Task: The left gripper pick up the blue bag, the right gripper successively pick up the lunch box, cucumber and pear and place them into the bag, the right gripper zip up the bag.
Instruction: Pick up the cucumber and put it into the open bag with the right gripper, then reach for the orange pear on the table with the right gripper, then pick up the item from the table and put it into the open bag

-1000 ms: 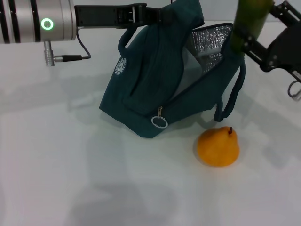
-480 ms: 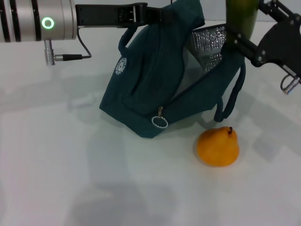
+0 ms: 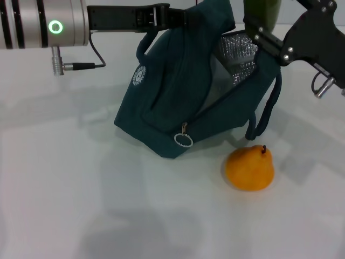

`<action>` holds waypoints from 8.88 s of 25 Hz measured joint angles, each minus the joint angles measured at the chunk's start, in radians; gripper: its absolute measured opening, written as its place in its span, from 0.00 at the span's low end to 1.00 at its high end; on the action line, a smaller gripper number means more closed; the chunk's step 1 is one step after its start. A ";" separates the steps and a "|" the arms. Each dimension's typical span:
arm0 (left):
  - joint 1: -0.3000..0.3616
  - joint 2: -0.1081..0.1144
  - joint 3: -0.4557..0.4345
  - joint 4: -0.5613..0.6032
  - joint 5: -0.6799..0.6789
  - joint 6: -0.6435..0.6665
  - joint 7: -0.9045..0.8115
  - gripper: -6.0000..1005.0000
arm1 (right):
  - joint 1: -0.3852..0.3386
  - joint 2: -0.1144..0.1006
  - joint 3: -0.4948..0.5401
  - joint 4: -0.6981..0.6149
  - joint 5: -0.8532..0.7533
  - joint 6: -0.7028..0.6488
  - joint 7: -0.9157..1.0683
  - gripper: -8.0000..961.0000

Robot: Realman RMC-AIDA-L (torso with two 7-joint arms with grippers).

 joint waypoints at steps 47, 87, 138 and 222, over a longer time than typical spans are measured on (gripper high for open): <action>0.006 0.000 -0.006 -0.015 -0.010 0.058 0.001 0.07 | 0.019 0.000 -0.073 -0.022 -0.083 0.338 0.095 0.67; 0.007 0.013 -0.021 -0.015 -0.046 0.106 -0.013 0.07 | -0.056 -0.014 -0.653 -0.545 -0.099 0.542 1.059 0.72; 0.002 0.020 -0.074 -0.139 -0.085 0.092 0.089 0.07 | -0.418 -0.015 -0.266 -0.388 -0.214 -0.004 0.599 0.80; 0.005 0.022 -0.112 -0.139 -0.085 0.092 0.136 0.07 | -0.285 -0.014 -0.332 -0.246 -0.096 -0.014 0.621 0.07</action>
